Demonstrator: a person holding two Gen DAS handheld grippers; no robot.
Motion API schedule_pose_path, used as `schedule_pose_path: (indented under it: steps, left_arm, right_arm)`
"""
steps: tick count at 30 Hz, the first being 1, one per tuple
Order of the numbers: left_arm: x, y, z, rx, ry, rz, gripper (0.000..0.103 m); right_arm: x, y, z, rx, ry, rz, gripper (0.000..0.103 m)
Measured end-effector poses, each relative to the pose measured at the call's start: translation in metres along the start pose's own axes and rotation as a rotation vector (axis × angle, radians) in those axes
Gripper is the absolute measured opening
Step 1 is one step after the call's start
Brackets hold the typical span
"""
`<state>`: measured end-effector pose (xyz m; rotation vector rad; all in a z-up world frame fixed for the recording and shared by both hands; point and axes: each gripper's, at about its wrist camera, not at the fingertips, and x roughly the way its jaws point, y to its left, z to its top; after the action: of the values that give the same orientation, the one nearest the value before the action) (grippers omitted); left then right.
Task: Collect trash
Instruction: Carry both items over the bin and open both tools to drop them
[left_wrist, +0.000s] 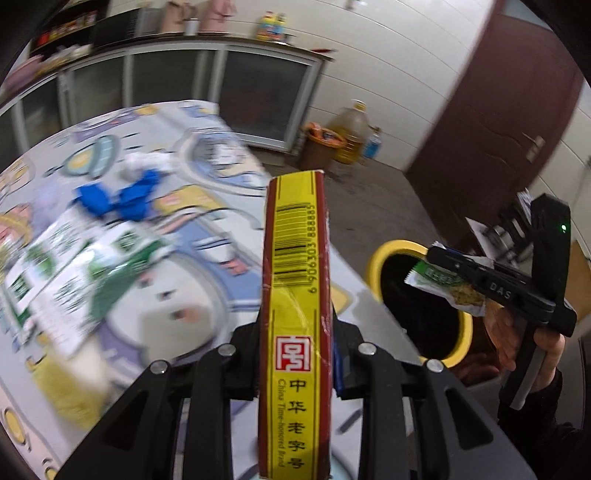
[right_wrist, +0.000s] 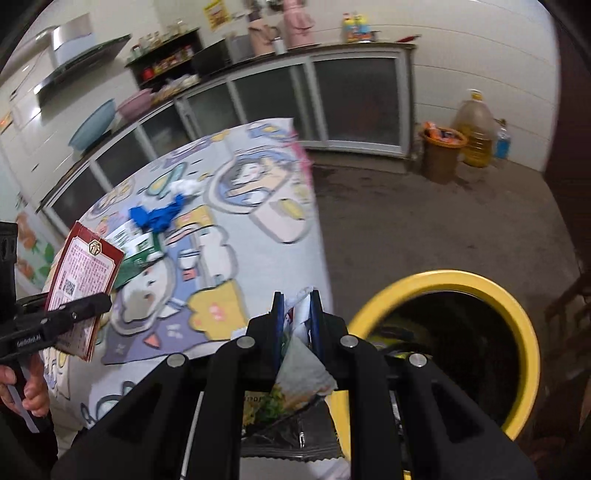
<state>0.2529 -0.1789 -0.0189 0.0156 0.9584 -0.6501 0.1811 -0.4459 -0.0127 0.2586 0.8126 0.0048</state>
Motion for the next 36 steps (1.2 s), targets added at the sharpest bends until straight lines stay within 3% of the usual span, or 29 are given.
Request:
schedule_pose_path:
  steps: [13, 18, 33, 36]
  left_arm:
    - [0.078, -0.106, 0.028, 0.146, 0.077, -0.175, 0.025]
    - [0.108, -0.141, 0.033, 0.186, 0.107, -0.21, 0.025]
    - [0.162, -0.171, 0.039, 0.189, 0.174, -0.229, 0.026]
    - [0.161, -0.173, 0.042, 0.182, 0.166, -0.242, 0.033]
  right_arm:
    - [-0.012, -0.084, -0.023, 0.137, -0.011, -0.156, 0.014]
    - [-0.004, -0.108, -0.032, 0.177, 0.005, -0.203, 0.014]
    - [0.016, -0.156, -0.04, 0.293, 0.056, -0.256, 0.015]
    - [0.015, -0.16, -0.038, 0.305, 0.059, -0.275, 0.015]
